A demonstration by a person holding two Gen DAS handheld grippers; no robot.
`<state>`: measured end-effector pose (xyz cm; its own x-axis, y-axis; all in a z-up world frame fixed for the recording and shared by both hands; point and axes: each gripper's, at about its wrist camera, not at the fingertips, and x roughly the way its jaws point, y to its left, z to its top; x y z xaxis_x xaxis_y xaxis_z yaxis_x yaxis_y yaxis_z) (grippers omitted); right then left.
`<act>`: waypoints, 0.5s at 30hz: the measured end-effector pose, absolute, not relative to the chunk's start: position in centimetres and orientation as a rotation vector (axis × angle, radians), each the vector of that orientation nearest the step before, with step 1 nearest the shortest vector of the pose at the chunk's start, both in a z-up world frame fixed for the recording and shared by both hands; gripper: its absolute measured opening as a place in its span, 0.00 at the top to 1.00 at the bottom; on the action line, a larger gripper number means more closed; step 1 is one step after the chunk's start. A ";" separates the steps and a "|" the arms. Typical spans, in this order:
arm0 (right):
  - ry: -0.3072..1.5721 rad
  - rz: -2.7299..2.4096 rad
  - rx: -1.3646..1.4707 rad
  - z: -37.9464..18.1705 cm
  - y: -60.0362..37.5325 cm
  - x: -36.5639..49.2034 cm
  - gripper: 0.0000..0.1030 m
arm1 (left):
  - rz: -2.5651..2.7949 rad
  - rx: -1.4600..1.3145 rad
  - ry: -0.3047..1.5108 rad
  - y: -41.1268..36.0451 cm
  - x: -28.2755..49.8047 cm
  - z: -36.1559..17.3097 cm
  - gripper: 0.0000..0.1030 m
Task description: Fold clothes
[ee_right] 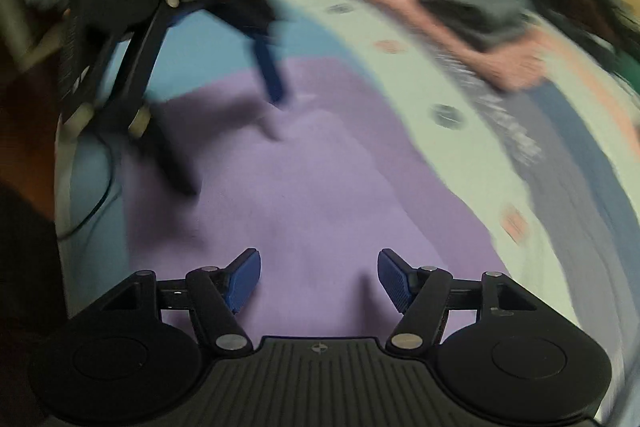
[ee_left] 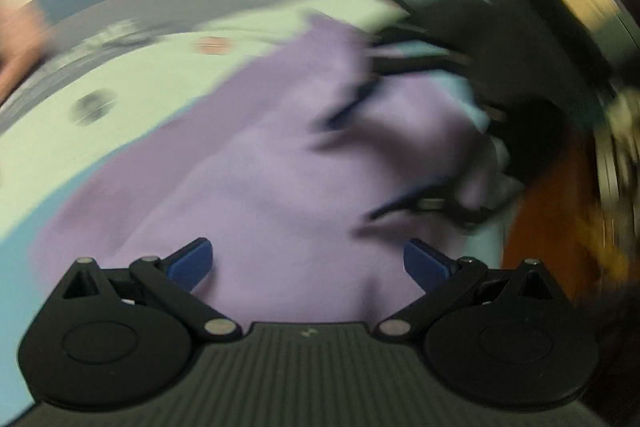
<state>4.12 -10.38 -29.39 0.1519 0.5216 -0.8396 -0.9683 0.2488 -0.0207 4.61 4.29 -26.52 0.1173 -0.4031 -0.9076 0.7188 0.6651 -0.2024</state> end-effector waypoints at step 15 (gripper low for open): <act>1.043 1.036 -0.796 -30.6 -23.4 5.5 0.38 | -0.758 0.633 1.312 14.0 2.6 -30.2 0.00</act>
<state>5.51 -23.40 -30.65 0.1488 0.2895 -0.9455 -0.9434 0.3281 -0.0480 2.63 14.02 -30.22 0.0883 -0.1305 -0.9875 0.7905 0.6123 -0.0103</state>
